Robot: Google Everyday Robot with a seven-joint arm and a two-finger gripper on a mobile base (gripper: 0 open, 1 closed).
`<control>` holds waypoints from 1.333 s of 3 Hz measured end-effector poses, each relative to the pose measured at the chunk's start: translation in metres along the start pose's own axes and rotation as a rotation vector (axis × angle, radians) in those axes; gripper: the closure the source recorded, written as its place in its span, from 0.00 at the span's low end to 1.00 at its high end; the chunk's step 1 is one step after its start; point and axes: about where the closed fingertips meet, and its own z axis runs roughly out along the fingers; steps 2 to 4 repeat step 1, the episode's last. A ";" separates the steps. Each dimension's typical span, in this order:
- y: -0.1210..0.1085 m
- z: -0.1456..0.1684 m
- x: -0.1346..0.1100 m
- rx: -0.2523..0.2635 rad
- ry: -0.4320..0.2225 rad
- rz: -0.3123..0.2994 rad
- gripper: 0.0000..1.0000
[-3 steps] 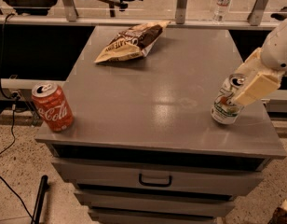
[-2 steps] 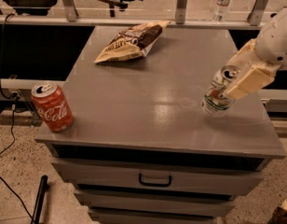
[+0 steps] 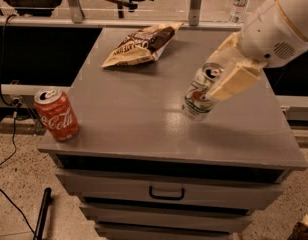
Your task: Pick 7up can
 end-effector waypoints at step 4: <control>0.001 0.001 -0.003 -0.003 -0.006 -0.009 1.00</control>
Offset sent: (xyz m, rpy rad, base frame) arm 0.0000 0.0000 0.0000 0.0000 0.0000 0.0000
